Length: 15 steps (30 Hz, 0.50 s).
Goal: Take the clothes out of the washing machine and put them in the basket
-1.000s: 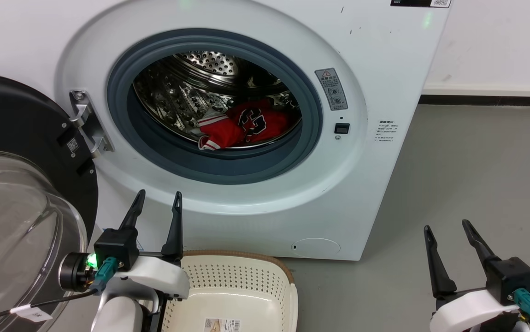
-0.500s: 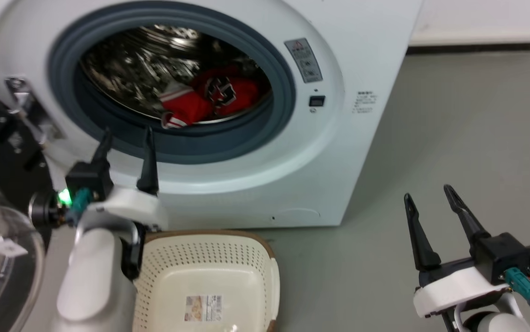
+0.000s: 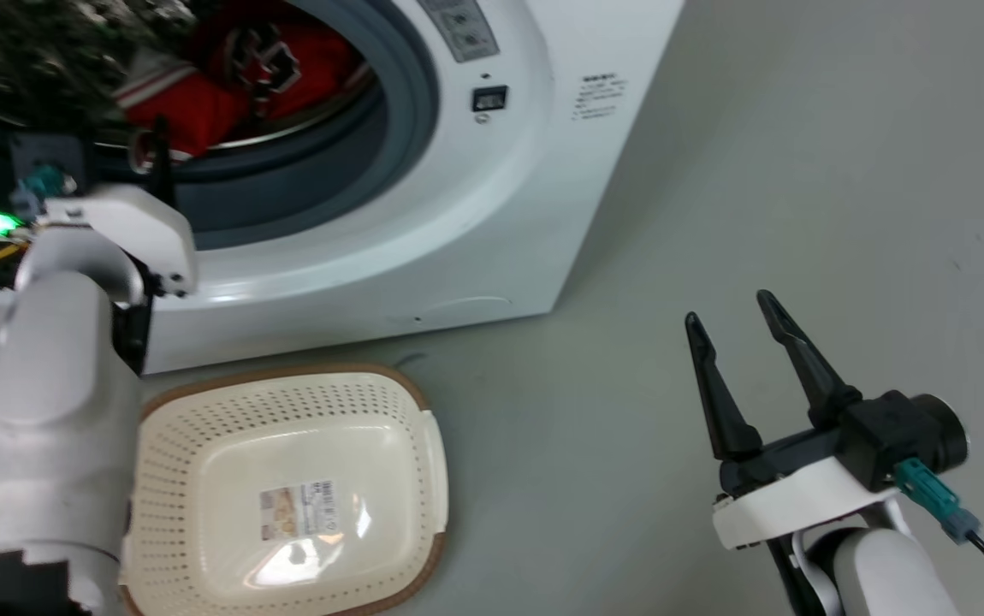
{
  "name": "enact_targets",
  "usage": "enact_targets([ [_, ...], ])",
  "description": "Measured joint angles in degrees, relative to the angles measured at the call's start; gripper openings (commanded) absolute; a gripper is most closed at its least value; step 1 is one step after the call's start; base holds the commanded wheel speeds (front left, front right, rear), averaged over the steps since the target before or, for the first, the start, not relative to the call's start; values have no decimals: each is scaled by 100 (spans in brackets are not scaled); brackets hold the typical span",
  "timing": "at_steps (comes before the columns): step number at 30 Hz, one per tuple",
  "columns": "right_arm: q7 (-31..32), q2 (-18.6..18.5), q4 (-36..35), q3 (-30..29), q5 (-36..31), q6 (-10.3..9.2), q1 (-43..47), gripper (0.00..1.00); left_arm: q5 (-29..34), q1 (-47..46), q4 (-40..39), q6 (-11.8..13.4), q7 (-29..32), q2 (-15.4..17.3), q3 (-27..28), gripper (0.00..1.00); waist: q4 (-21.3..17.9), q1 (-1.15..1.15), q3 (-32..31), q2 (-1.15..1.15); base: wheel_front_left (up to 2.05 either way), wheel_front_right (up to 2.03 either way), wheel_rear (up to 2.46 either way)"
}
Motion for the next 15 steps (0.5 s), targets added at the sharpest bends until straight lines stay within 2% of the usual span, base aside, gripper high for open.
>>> enact_targets([
  [7,-255,-2,405,341,352,1,-325,100,164,-938,803,-105,735,528,-158,100,-439,0,455,0,0,0,0],
  [15,-408,-1,740,553,616,1,-569,100,194,-1743,1649,-303,1965,1005,-316,100,-875,0,841,0,0,0,0],
])
